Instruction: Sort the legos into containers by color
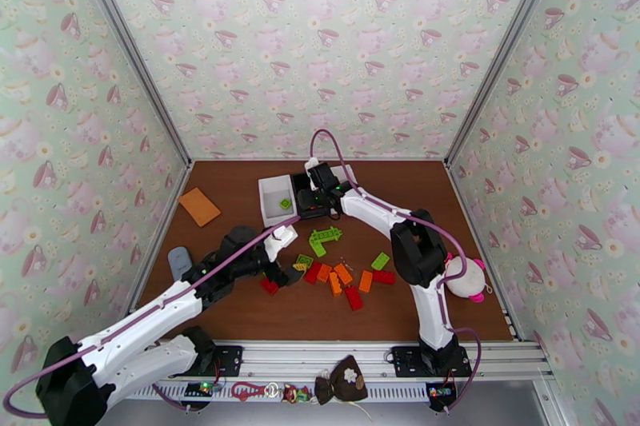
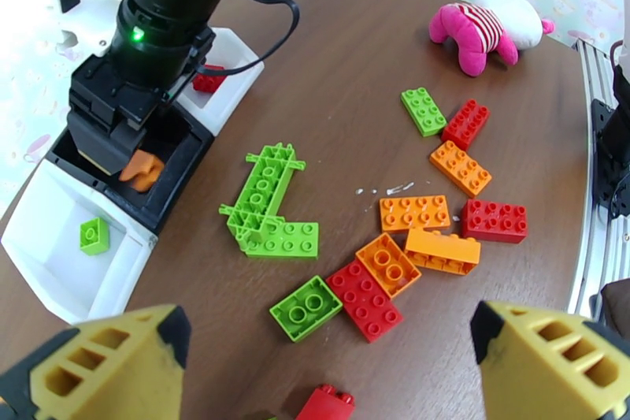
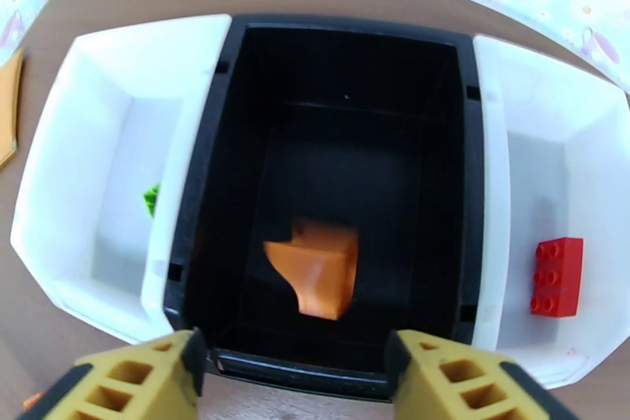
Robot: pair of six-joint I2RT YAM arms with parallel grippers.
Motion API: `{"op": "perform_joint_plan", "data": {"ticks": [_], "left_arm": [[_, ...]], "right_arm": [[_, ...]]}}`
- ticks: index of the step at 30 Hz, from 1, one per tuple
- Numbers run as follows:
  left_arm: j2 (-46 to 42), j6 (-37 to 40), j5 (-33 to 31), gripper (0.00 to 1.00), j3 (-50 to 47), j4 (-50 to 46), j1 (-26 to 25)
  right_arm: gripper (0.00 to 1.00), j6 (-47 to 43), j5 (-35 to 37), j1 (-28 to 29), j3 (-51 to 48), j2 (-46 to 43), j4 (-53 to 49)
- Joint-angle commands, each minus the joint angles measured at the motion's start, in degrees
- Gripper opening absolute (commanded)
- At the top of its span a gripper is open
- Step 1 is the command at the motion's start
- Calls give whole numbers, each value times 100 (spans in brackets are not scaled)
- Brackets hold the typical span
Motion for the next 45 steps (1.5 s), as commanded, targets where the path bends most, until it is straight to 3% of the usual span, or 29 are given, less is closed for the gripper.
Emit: {"op": "perform_joint_plan", "data": {"ticks": [1,6,15,20,27,35,45], "left_arm": [[-99,15,176,100,-27,-195,5],[-190,-55,200,100,97,-364,-57],[291,-266,1,100,734,-761,-192],[744,-530,-297,100,1094,-873,-225],[946,3,-188,100,811,-126,-483],[974,510,152,100,854,-18,-553],[858,696,499,100,659,5,-718]], "right_arm": [[76,57,-87,-10,-528,-813,299],[86,360,93,-9,-1728,-1740,461],[96,984,163,-1,-3275,-3338,-295],[97,1150,313,-1,-3887,-4220,-1095],[94,1900,1378,-30,-4760,-4952,-1372],[92,3000,2057,-140,-4964,-4618,-1346],[91,3419,1939,-236,-5054,-3850,-1133]]}}
